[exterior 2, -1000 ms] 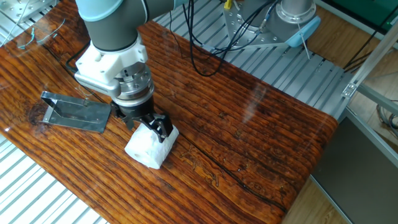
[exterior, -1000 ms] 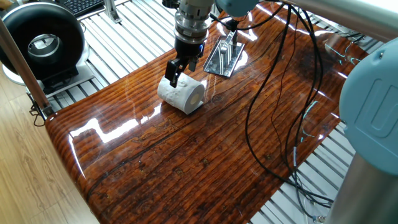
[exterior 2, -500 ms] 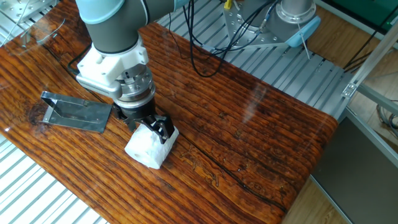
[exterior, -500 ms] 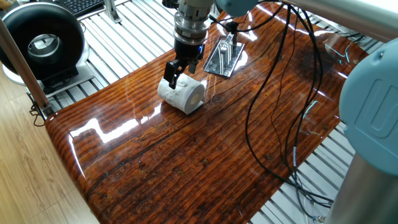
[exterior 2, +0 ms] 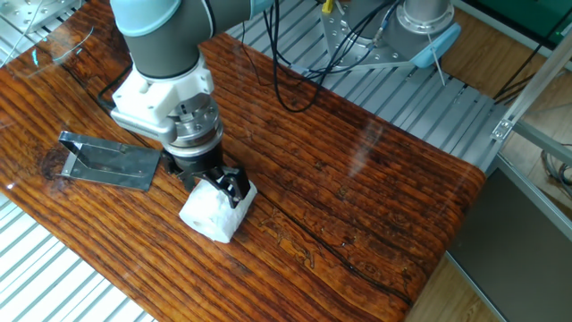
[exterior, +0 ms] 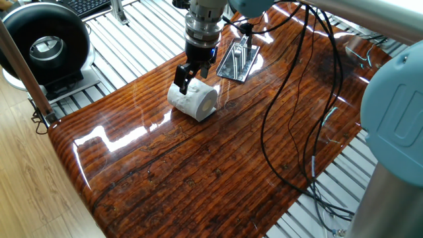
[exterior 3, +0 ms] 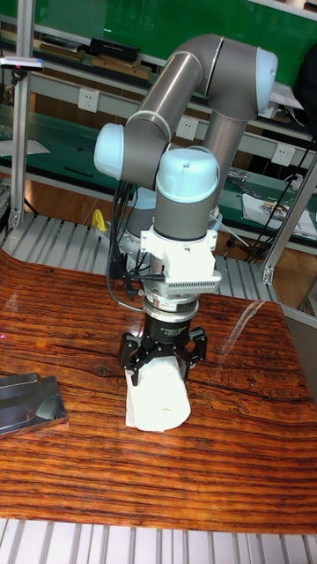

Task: Put the toilet paper on its holder

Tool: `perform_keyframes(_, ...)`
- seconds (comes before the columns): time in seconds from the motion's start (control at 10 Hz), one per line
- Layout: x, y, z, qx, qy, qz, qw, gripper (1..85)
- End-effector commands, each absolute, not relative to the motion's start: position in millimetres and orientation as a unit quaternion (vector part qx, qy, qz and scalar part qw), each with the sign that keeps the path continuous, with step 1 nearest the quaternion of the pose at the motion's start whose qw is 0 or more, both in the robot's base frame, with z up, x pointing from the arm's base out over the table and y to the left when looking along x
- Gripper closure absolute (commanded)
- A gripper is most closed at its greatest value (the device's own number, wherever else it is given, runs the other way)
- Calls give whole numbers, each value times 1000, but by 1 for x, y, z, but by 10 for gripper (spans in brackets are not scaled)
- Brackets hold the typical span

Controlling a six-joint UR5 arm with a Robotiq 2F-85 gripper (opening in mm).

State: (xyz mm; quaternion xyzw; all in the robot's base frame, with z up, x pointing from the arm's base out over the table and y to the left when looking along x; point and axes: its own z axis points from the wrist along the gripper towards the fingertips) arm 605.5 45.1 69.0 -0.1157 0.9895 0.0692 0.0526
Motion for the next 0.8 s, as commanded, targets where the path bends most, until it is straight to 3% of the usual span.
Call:
perform_keyframes(0.0, 609, 42, 71, -111, 990, 67, 56, 127)
perform_keyframes(0.4, 608, 31, 73, -98, 993, 43, 49, 300)
perform_keyframes(0.7, 608, 26, 76, -71, 996, 23, 45, 530)
